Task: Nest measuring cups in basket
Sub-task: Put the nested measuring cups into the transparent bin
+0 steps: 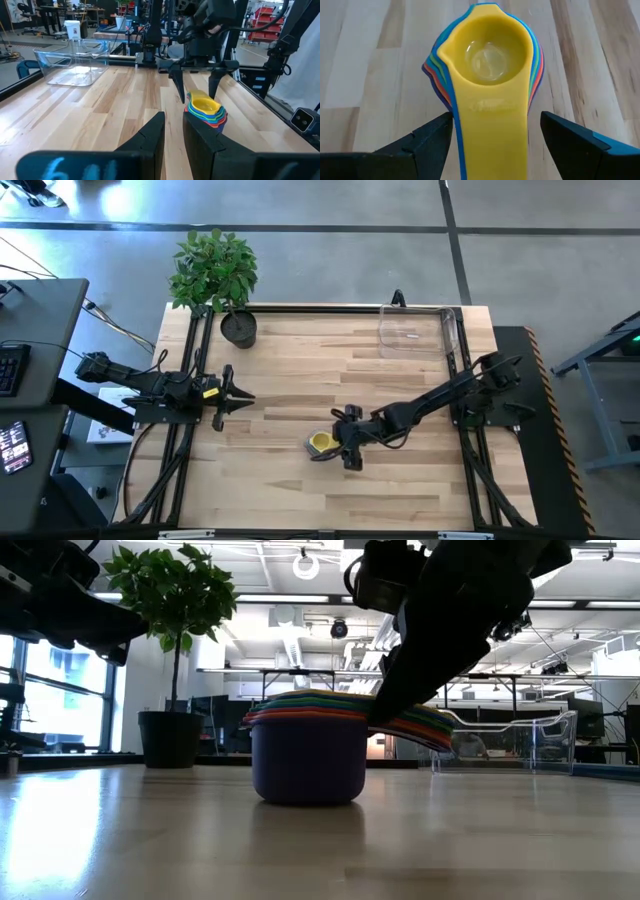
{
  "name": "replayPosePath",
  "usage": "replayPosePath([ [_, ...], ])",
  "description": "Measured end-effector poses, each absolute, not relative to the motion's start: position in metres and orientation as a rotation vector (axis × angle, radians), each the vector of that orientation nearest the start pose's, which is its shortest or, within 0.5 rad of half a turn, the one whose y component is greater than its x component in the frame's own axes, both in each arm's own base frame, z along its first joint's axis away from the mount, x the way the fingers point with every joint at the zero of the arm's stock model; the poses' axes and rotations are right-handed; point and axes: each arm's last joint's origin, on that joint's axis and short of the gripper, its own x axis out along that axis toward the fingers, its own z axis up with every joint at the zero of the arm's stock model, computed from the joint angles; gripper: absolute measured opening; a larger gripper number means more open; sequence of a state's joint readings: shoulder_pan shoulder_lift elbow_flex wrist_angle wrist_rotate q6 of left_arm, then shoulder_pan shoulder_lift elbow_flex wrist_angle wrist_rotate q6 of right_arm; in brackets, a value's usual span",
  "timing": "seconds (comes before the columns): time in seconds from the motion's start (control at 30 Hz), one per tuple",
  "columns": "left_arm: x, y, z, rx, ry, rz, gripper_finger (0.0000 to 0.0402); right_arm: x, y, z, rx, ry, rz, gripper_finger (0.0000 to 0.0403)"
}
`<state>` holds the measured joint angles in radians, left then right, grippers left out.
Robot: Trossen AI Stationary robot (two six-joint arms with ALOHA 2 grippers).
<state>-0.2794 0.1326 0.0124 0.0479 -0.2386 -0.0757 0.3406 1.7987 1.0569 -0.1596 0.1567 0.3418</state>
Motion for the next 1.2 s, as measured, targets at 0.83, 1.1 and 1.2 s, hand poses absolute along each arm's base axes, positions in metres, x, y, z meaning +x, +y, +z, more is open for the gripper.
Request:
replayPosePath([
  [0.83,0.1022,-0.0222,0.1617,-0.057,0.071,-0.038,0.006,0.3428,0.112,0.1627,0.212,0.907,-0.007,0.0133],
  [1.1,0.1022,-0.0222,0.1617,-0.057,0.071,-0.038,0.006,0.3428,0.1119,0.1627,0.241,0.906,-0.022,0.0131],
  [1.2,0.1022,-0.0222,0.1617,-0.057,0.071,-0.038,0.006,0.3429,0.1118,0.1628,0.241,0.906,-0.023,0.0131],
])
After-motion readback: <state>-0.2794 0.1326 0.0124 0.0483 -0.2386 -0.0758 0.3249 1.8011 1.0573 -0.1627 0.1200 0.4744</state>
